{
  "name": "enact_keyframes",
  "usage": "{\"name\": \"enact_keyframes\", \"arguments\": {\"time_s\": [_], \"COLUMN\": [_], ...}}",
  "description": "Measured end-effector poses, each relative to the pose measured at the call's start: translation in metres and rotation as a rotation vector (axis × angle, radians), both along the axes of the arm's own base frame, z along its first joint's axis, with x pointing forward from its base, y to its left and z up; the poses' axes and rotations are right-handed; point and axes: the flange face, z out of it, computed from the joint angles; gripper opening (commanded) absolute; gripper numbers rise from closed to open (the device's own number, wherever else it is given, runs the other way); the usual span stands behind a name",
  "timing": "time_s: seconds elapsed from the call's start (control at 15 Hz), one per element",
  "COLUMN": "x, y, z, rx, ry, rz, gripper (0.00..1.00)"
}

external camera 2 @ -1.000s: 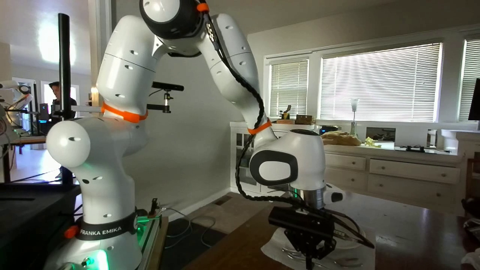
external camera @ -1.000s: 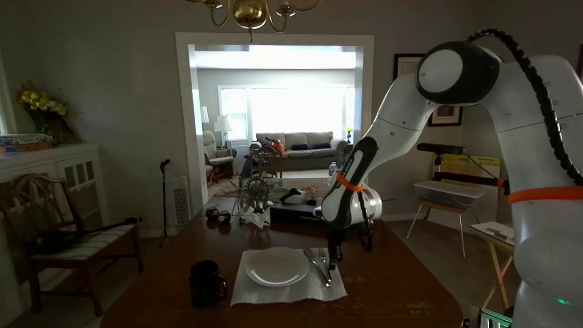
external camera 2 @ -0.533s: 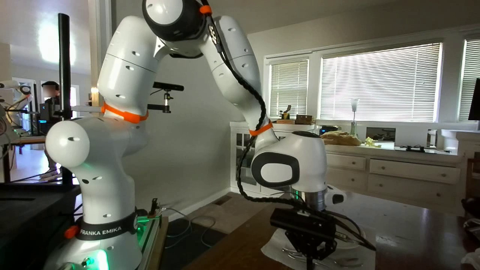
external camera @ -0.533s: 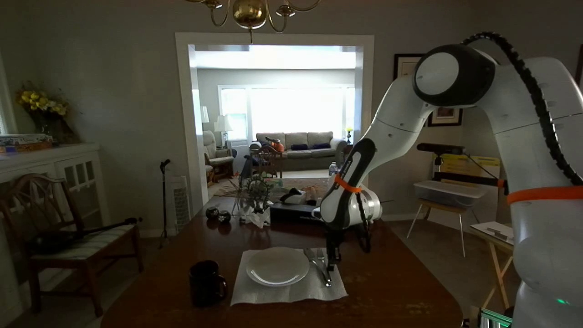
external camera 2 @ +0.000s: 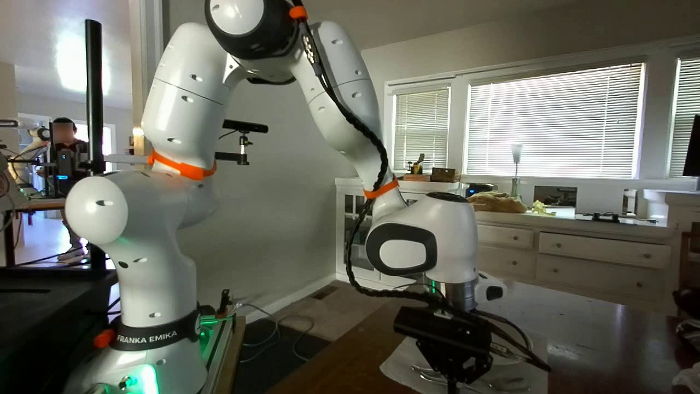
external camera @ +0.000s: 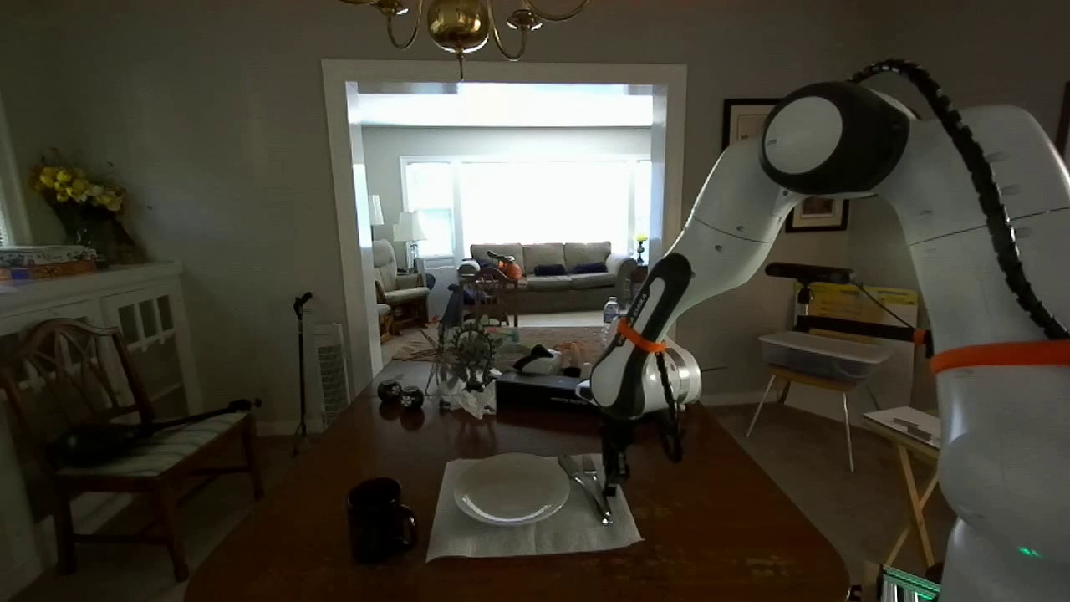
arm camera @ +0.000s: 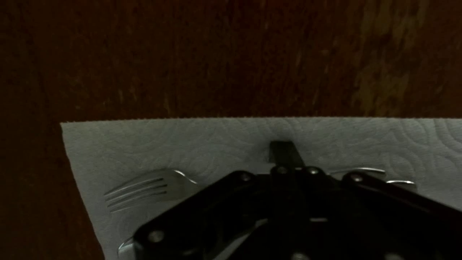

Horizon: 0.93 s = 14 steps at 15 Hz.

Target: Move the white cloth to the right

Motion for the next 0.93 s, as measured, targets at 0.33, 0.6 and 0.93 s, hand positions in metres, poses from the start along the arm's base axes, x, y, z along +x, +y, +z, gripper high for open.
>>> {"name": "enact_keyframes", "arguments": {"time_s": [0.33, 0.6, 0.93], "x": [-0.006, -0.012, -0.022], "y": [-0.011, -0.019, -0.025], "z": [0.0, -0.001, -0.001], "rx": [0.001, 0.0, 0.0], "ry": [0.002, 0.006, 0.015], "rz": [-0.015, -0.024, -0.035], "gripper": [0.0, 0.0, 0.0]}}
